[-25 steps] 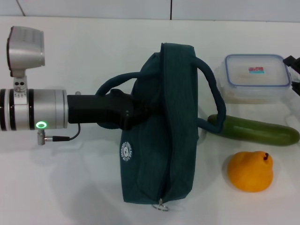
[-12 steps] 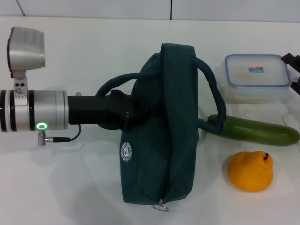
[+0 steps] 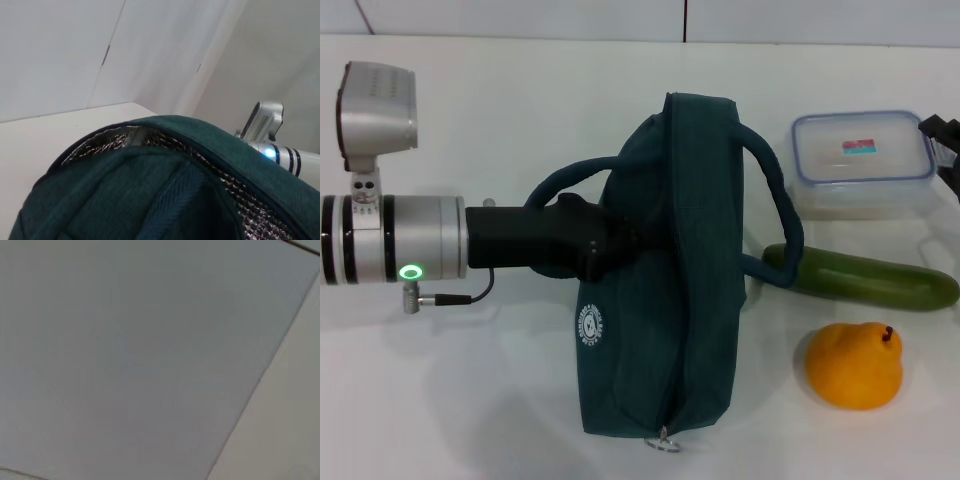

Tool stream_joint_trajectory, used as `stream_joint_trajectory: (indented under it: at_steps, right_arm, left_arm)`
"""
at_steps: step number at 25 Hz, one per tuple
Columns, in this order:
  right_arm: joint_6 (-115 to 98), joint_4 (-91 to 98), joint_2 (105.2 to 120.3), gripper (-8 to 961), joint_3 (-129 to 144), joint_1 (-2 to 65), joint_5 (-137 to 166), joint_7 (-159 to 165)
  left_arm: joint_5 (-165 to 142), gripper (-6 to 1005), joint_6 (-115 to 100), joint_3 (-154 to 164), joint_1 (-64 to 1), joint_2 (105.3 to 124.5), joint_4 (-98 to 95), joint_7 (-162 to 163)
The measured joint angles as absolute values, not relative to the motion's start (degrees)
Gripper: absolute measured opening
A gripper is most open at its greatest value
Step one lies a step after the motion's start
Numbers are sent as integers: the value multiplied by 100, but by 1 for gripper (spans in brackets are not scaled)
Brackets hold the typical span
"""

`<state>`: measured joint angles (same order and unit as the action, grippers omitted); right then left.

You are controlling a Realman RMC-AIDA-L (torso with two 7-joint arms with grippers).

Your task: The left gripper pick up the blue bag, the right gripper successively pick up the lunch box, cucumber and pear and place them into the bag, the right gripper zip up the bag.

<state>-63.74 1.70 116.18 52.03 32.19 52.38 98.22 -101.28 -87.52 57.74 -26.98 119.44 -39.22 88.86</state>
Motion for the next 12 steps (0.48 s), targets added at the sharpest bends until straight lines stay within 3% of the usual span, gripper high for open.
stream_joint_trajectory:
  at_steps: [7,12]
  right_arm:
    - [-6697,66,11618,270,5178,3167,5076,9430]
    - [-6601,5,11618,196,5205,3189,5045,9176]
  left_arm:
    - [-10125,42,-8773,5767,-2698,11943,-3921,8882]
    - [-10069,42,-8792,5736,-2698,11935,-3965,8868]
